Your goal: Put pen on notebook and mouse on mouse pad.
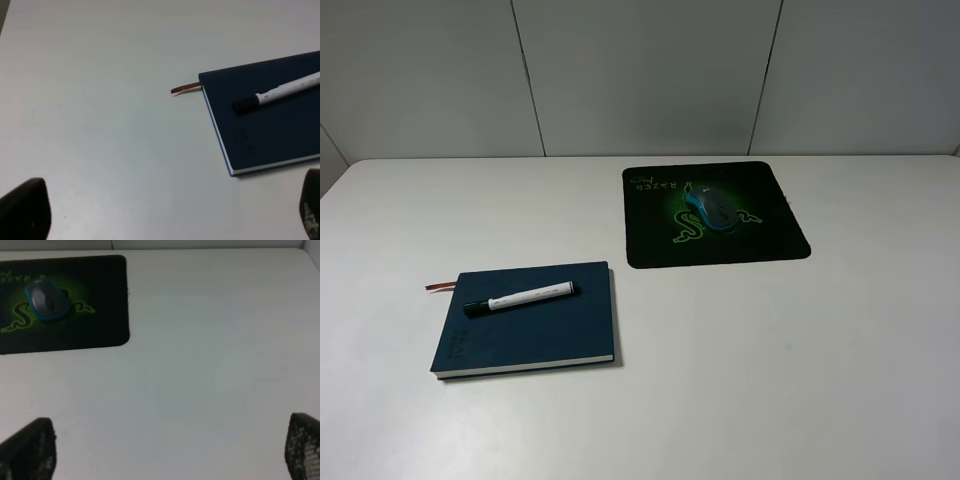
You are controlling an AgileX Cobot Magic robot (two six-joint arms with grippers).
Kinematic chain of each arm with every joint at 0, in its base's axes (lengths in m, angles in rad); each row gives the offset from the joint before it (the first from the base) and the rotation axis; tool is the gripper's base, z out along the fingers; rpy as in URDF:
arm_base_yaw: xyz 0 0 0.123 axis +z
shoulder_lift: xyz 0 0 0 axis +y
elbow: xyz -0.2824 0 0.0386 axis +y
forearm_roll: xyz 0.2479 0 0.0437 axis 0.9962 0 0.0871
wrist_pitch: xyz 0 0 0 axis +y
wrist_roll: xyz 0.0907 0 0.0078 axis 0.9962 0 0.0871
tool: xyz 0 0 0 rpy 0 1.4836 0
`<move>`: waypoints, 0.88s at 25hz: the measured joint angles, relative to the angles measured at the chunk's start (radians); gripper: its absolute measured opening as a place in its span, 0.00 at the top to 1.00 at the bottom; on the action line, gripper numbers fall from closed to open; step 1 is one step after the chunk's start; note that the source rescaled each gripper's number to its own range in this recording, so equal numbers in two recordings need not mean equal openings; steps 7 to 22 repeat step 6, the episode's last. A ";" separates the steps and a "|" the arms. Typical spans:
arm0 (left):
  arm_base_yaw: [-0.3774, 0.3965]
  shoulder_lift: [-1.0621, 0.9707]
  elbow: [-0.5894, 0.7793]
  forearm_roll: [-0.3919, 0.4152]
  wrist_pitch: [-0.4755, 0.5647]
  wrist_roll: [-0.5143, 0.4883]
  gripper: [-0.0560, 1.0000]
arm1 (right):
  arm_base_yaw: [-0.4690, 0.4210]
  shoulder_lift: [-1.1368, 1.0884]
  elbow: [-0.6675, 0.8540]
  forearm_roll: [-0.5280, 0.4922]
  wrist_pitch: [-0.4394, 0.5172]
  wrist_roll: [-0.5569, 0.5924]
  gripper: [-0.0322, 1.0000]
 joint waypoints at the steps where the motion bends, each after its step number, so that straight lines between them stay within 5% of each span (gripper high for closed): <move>1: 0.000 0.000 0.000 0.000 0.000 0.000 0.00 | 0.000 0.000 0.000 0.000 0.000 0.000 0.00; 22: 0.000 0.000 0.000 0.000 0.000 0.000 0.00 | 0.000 0.000 0.000 0.000 0.000 0.000 0.00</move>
